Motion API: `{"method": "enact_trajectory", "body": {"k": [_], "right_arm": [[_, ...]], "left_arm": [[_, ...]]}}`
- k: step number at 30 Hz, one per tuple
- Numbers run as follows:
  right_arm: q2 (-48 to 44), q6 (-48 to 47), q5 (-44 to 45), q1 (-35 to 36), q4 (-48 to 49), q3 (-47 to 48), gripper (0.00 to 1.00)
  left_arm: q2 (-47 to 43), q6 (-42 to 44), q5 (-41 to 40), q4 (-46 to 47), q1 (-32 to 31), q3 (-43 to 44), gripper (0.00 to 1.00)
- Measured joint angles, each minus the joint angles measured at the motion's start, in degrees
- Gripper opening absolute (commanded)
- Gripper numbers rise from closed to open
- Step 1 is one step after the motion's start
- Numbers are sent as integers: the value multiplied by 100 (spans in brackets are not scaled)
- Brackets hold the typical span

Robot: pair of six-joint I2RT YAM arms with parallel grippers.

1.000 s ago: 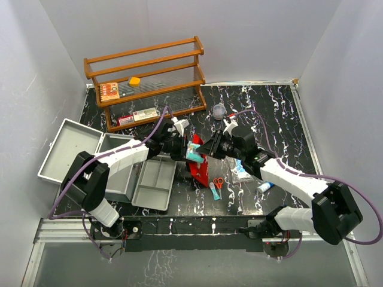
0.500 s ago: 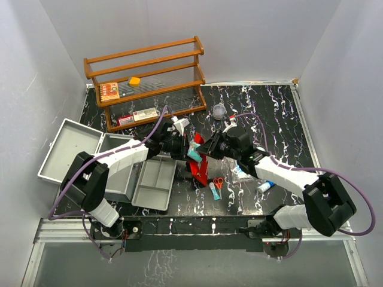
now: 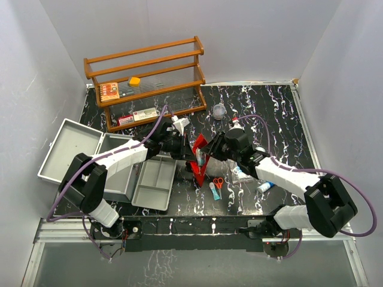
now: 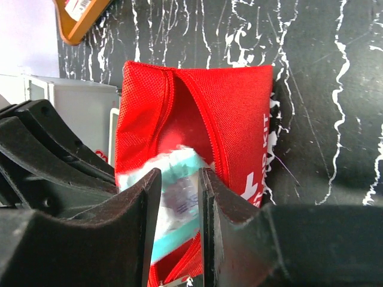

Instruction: Organize the medicine kit

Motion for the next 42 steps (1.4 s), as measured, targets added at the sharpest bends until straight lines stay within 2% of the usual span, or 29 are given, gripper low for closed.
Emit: {"method": "enact_trajectory", "body": {"k": [8, 16, 25, 36, 42], "right_arm": [[-481, -201, 188, 2, -498, 39, 31], [-553, -826, -181, 72, -927, 522, 29], [-531, -1137, -37, 168, -1443, 579, 19], [317, -1375, 339, 575, -1947, 1298, 4], [798, -1176, 1150, 640, -2406, 1670, 2]], "left_arm": [[0, 63, -37, -61, -2, 0, 0], [0, 105, -66, -63, 0, 0, 0], [0, 107, -63, -63, 0, 0, 0], [0, 212, 9, -61, 0, 0, 0], [-9, 284, 162, -57, -2, 0, 0]]}}
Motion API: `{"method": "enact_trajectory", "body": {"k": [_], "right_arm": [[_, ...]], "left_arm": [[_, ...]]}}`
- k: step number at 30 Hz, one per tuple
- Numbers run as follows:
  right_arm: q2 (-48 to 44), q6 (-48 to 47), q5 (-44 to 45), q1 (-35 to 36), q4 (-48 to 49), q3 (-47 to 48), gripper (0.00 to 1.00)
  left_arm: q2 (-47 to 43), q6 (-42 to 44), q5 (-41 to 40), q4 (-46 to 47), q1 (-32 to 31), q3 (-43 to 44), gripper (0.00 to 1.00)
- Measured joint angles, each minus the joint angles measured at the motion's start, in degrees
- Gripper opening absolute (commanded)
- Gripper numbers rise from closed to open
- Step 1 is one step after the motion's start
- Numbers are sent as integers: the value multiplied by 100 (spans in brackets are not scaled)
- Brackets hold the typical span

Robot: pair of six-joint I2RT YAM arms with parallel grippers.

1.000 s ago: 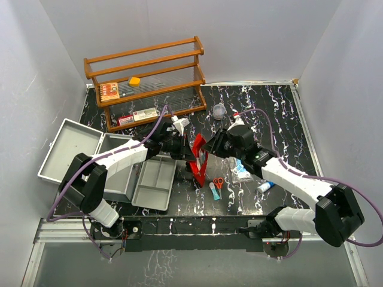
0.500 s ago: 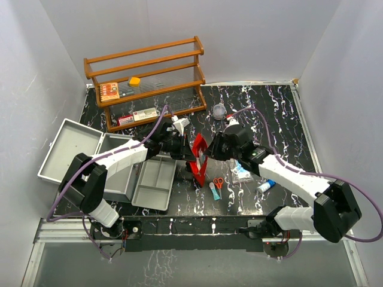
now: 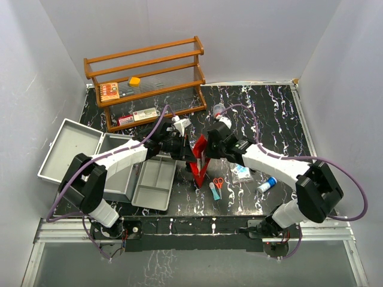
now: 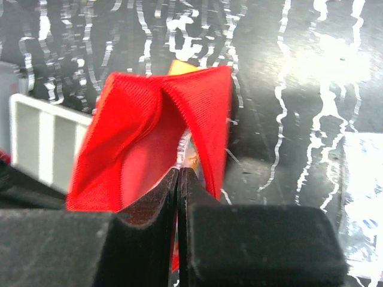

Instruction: Organize the medicine kit

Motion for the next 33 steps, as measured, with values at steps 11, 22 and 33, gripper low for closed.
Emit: {"method": "enact_trajectory", "body": {"k": [11, 22, 33], "right_arm": [[166, 59, 297, -7, -330, 114, 13], [-1733, 131, 490, -2, -334, -177, 22], [-2299, 1366, 2175, -11, -1812, -1189, 49]], "left_arm": [[-87, 61, 74, 17, 0, 0, 0], [-87, 26, 11, 15, 0, 0, 0], [-87, 11, -74, -140, 0, 142, 0]]}}
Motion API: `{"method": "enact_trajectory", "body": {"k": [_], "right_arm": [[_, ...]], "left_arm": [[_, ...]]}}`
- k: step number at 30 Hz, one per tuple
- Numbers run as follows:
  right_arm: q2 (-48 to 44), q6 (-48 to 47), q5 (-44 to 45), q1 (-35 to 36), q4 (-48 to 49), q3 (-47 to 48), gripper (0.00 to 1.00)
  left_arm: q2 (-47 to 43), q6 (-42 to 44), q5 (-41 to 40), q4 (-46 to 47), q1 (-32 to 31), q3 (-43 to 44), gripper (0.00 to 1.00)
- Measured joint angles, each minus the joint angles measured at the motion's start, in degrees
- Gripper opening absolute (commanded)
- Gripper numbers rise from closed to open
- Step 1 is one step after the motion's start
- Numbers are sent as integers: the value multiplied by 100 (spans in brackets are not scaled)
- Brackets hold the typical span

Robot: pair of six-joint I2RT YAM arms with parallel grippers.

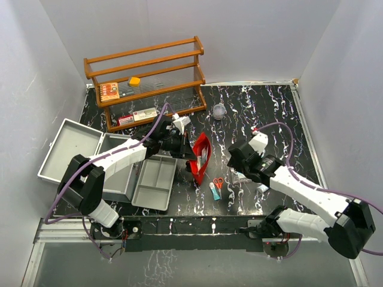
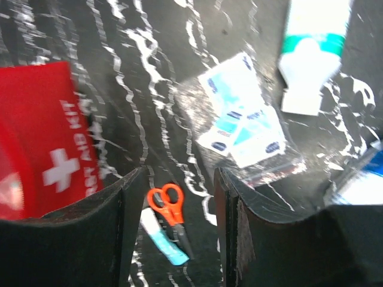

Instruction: Organize the medicine kit

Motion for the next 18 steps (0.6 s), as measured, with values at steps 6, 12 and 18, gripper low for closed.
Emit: {"method": "enact_trajectory", "body": {"k": [6, 12, 18], "right_arm": [[564, 4, -33, -192, -140, -262, 53], [1320, -579, -337, -715, -33, -251, 54], [1641, -1099, -503, -800, 103, -195, 55]], "left_arm": [[0, 52, 11, -37, 0, 0, 0], [0, 46, 76, 2, 0, 0, 0], [0, -55, 164, 170, 0, -9, 0]]}}
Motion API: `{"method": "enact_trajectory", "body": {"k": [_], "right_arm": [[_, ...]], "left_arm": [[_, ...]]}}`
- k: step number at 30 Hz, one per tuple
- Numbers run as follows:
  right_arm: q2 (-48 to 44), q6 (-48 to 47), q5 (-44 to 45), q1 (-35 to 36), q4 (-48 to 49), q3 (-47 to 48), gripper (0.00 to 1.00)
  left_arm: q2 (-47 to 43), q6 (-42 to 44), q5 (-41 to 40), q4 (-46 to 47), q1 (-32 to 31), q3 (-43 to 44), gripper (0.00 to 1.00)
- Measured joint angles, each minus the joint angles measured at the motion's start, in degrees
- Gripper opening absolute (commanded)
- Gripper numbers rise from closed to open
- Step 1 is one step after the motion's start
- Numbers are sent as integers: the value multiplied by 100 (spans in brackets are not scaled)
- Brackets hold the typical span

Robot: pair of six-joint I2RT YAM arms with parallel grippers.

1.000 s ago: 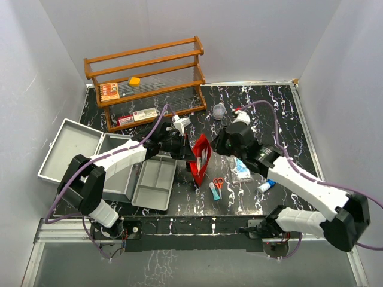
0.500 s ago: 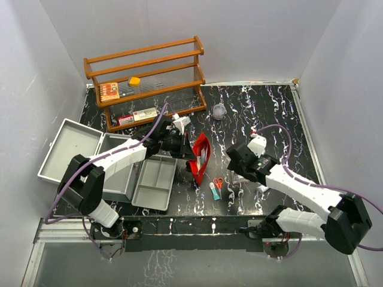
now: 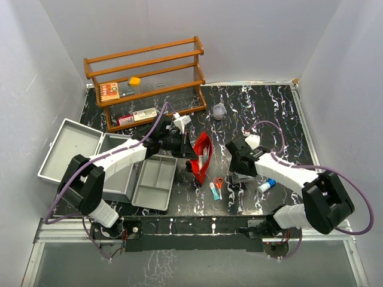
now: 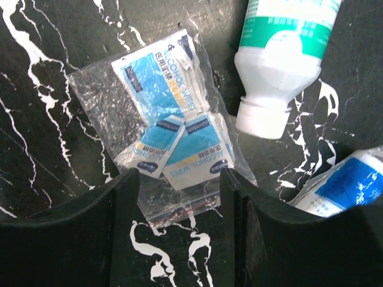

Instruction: Organize the medicine kit

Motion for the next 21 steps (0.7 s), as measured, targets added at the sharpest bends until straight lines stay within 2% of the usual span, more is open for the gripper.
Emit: {"method": "enact_trajectory", "body": {"k": [10, 15, 18, 21], "right_arm": [[492, -481, -83, -168, 291, 11, 54], [586, -708, -350, -177, 518, 15, 49], [588, -765, -621, -197, 704, 15, 41], [592, -787, -752, -214, 835, 15, 27]], "left_arm": [[0, -57, 72, 116, 0, -52, 0], [0, -55, 76, 118, 0, -70, 0], [0, -55, 96, 122, 0, -70, 0], [0, -55, 103, 122, 0, -70, 0]]}}
